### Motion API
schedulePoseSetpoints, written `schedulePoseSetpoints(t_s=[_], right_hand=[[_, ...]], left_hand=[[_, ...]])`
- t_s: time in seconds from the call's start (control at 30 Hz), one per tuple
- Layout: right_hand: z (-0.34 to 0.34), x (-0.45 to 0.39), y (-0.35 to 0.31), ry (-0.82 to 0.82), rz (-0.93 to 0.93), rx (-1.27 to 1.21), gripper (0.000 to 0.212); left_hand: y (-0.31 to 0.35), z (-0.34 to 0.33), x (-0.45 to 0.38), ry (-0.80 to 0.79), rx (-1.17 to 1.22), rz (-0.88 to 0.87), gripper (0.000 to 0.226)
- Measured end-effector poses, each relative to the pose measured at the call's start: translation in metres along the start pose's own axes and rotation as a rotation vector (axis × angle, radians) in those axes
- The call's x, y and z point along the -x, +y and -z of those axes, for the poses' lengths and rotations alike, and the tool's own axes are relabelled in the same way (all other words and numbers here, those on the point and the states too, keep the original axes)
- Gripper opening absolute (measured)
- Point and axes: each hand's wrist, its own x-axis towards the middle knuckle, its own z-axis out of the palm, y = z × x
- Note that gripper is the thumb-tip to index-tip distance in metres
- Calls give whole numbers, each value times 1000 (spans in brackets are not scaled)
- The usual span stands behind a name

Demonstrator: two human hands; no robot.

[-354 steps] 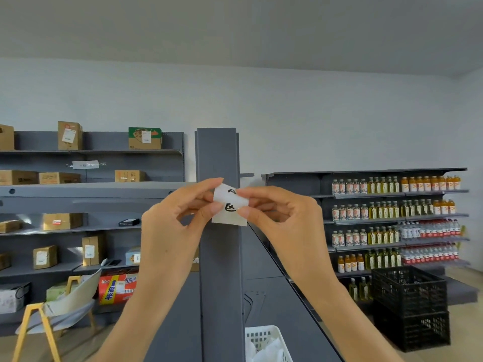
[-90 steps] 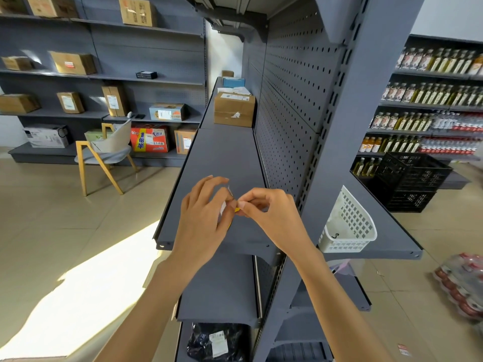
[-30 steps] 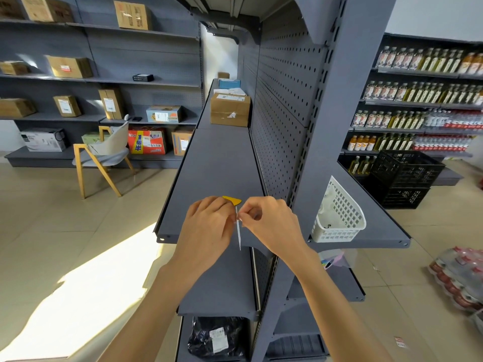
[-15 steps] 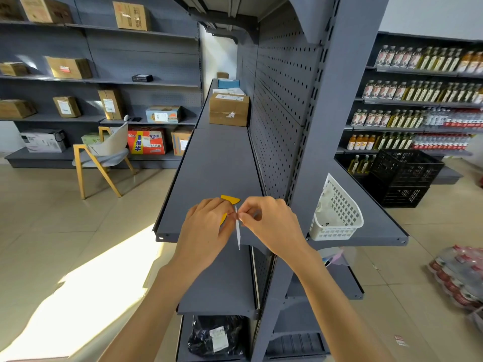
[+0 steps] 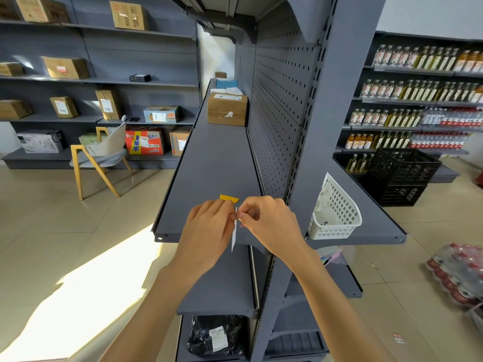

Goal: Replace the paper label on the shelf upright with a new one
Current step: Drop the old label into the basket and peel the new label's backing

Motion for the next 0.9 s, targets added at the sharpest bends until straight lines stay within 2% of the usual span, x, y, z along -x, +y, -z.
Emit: schedulePoseSetpoints(t_s=[0.17, 0.3, 0.4, 0.47, 0.63, 0.73, 0.9], right_hand=[[-4, 0, -5, -6, -17, 75, 14], [-4, 0, -8, -14, -22, 58, 13], [-4, 0, -7, -29, -30, 19, 13], [-4, 0, -6, -37, -36, -10, 12], [0, 1, -2, -76, -53, -168, 14], [0, 3, 2, -69, -51, -211, 17], [5, 4, 12, -78, -54, -268, 12]], left_hand=[[1, 5, -5, 45, -142, -34, 14], [0, 5, -4, 31, -120, -1, 2], [-1, 4, -3, 33, -80, 33, 6], [-3, 3, -2, 25, -57, 64, 22], [-5, -1, -1, 3, 176, 190, 13], [-5, -1, -2, 7, 331, 279, 19], [0, 7, -8, 89, 513, 291, 15]])
